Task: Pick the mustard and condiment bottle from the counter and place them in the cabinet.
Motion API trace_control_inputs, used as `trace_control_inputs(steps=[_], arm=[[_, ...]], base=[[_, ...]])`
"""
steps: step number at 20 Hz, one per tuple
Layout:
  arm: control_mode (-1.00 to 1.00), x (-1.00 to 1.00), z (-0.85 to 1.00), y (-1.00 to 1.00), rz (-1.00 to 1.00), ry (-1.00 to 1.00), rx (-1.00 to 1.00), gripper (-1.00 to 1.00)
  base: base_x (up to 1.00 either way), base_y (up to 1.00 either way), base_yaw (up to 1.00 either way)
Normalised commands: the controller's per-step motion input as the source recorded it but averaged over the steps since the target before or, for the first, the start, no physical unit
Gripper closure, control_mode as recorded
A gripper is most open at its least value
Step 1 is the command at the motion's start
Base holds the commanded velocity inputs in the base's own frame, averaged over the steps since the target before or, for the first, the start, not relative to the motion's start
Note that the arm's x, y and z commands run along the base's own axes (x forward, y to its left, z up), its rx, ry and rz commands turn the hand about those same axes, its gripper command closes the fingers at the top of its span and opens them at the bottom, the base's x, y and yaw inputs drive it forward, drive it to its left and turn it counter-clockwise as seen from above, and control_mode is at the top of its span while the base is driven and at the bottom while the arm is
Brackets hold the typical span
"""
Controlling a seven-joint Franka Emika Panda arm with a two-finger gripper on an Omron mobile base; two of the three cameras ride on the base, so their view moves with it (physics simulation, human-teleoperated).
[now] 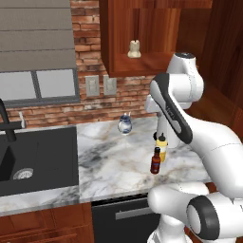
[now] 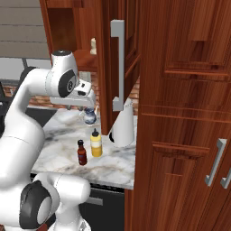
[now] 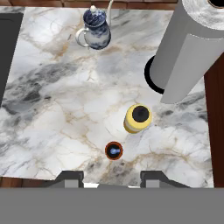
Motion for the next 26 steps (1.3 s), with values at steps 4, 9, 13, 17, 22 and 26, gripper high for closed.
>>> trace_control_inputs(steps=[4, 9, 13, 17, 22, 26], arm=[[-1.0, -0.13, 0.0, 0.01, 0.01, -0.03, -0.01, -1.0], [-1.0, -0.24, -0.17, 0.0, 0.02, 0.0, -0.01, -1.0], [-1.0, -0.38, -0.35, 0.0, 0.01, 0.0, 0.0, -1.0], [-1.0, -0.39, -0.42, 0.0, 0.01, 0.0, 0.0, -1.0], [-1.0, -0.44, -0.42, -0.01, 0.04, -0.02, 0.04, -1.0], [-1.0, -0.39, -0.47, -0.03, 0.06, -0.02, 0.04, -1.0]], base=[[0.0, 0.0, 0.0], [0.0, 0.0, 0.0], [0.0, 0.0, 0.0], [0.0, 0.0, 0.0], [0.0, 0.0, 0.0], [0.0, 0.0, 0.0]])
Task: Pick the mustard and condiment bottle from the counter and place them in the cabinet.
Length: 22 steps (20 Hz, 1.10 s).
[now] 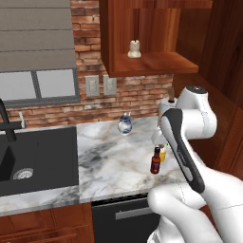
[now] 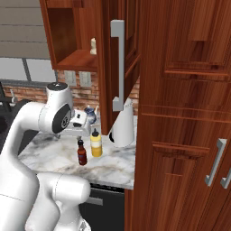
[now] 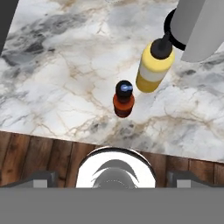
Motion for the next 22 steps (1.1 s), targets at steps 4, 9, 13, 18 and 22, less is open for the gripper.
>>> trace_control_inputs(steps=[4, 9, 13, 18, 22], arm=[[-1.0, -0.27, -0.49, -0.06, 0.06, -0.01, 0.04, -1.0], [-1.0, 0.01, -0.43, -0.01, 0.05, 0.0, 0.01, -1.0], [-1.0, 0.11, -0.42, 0.0, 0.03, 0.0, 0.0, -1.0], [-1.0, 0.2, -0.33, 0.0, 0.01, 0.0, -0.03, -1.0], [-1.0, 0.26, -0.24, 0.0, 0.0, 0.0, -0.05, -1.0]], base=[[0.0, 0.0, 0.0], [0.0, 0.0, 0.0], [0.0, 0.0, 0.0], [0.0, 0.0, 0.0], [0.0, 0.0, 0.0]])
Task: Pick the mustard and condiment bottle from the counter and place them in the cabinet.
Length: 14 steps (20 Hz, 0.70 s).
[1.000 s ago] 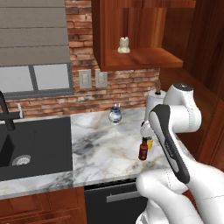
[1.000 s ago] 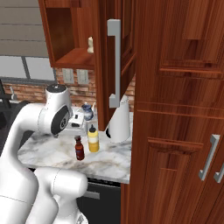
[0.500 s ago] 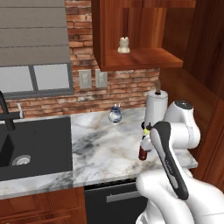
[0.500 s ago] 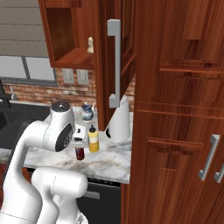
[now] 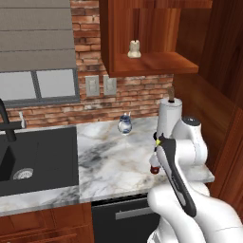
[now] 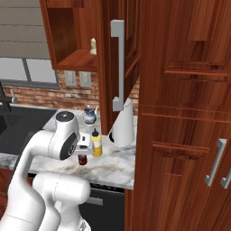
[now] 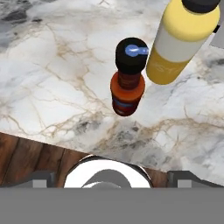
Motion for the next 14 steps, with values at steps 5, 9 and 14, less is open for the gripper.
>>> trace_control_inputs(steps=[5, 9, 14], arm=[[-1.0, 0.31, -0.1, 0.0, -0.01, 0.0, -0.01, -1.0], [-1.0, 0.36, -0.05, 0.0, -0.03, 0.0, 0.0, -1.0], [-1.0, 0.4, -0.07, 0.0, -0.04, 0.0, 0.0, -1.0]], base=[[0.0, 0.0, 0.0], [0.0, 0.0, 0.0], [0.0, 0.0, 0.0]])
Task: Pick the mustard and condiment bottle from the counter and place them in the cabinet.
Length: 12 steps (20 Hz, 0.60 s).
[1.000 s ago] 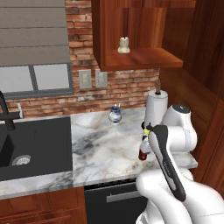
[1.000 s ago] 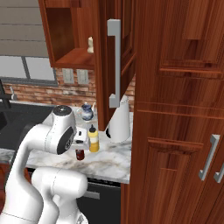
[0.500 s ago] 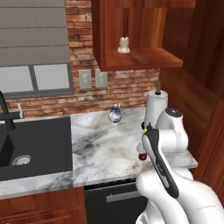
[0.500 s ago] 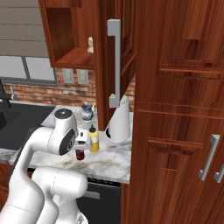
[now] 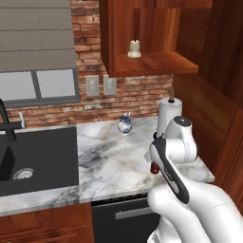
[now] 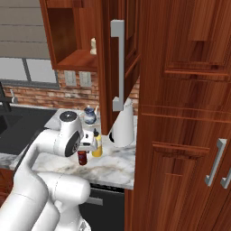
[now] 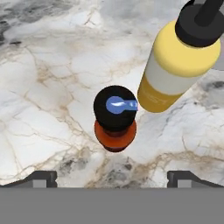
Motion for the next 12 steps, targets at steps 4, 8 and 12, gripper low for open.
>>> trace_control_inputs(steps=[4, 8, 12], arm=[[-1.0, 0.41, -0.09, 0.0, -0.03, 0.0, -0.01, -1.0], [-1.0, 0.41, -0.14, 0.0, -0.03, 0.0, -0.01, -1.0], [-1.0, 0.24, -0.28, 0.0, 0.0, 0.0, -0.01, -1.0]], base=[[0.0, 0.0, 0.0], [0.0, 0.0, 0.0], [0.0, 0.0, 0.0]])
